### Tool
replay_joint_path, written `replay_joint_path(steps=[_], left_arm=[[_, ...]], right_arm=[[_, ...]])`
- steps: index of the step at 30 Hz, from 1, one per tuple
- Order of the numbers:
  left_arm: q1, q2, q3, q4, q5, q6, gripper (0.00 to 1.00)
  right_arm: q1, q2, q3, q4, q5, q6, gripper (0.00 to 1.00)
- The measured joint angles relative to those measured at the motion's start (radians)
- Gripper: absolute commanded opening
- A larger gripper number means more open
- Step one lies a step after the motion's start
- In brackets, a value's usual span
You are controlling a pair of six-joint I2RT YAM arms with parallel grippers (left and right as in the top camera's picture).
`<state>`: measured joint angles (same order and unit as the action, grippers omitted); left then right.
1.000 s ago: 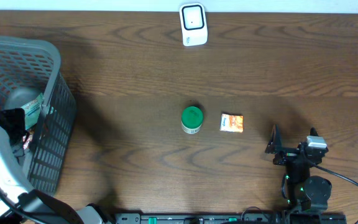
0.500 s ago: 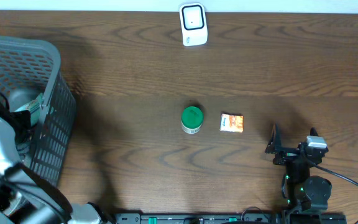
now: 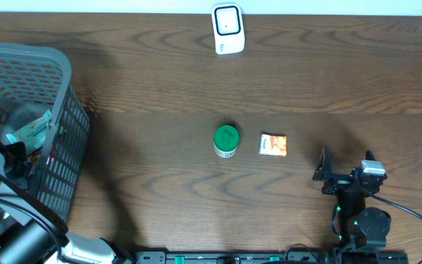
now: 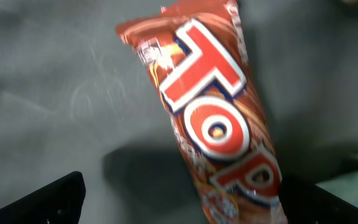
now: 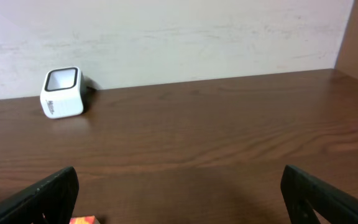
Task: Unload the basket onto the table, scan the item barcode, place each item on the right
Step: 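Reach into the basket and grasp the red Top chocolate bar, then carry the Top bar out and drop it left of the bottle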
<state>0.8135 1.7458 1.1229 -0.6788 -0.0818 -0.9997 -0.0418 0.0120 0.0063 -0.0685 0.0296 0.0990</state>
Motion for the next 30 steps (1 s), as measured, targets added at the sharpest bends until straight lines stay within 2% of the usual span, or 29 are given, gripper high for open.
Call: replay_joint_path(steps=[5,8,11,13,15,23,30], left_arm=[[0.004,0.048,0.001,0.033,-0.003,0.0,0.99],[0.003,0.055,0.003,0.033,-0.02,-0.002,0.65],[0.004,0.064,0.008,0.029,-0.041,0.01,0.41],[0.005,0.065,0.01,0.033,-0.047,0.026,0.29],[0.005,0.066,0.011,0.033,-0.047,0.044,0.23],[0.005,0.038,0.056,-0.112,0.035,0.115,0.22],[0.005,-0.24,0.171,-0.162,0.204,0.164,0.22]], right_arm=[[0.0,0.0,0.0,0.0,0.0,0.0,0.99],[0.0,0.0,0.0,0.0,0.0,0.0,0.99],[0.0,0.0,0.0,0.0,0.0,0.0,0.99],[0.0,0.0,0.0,0.0,0.0,0.0,0.99],[0.0,0.0,0.0,0.0,0.0,0.0,0.99],[0.0,0.0,0.0,0.0,0.0,0.0,0.99],[0.0,0.0,0.0,0.0,0.0,0.0,0.99]])
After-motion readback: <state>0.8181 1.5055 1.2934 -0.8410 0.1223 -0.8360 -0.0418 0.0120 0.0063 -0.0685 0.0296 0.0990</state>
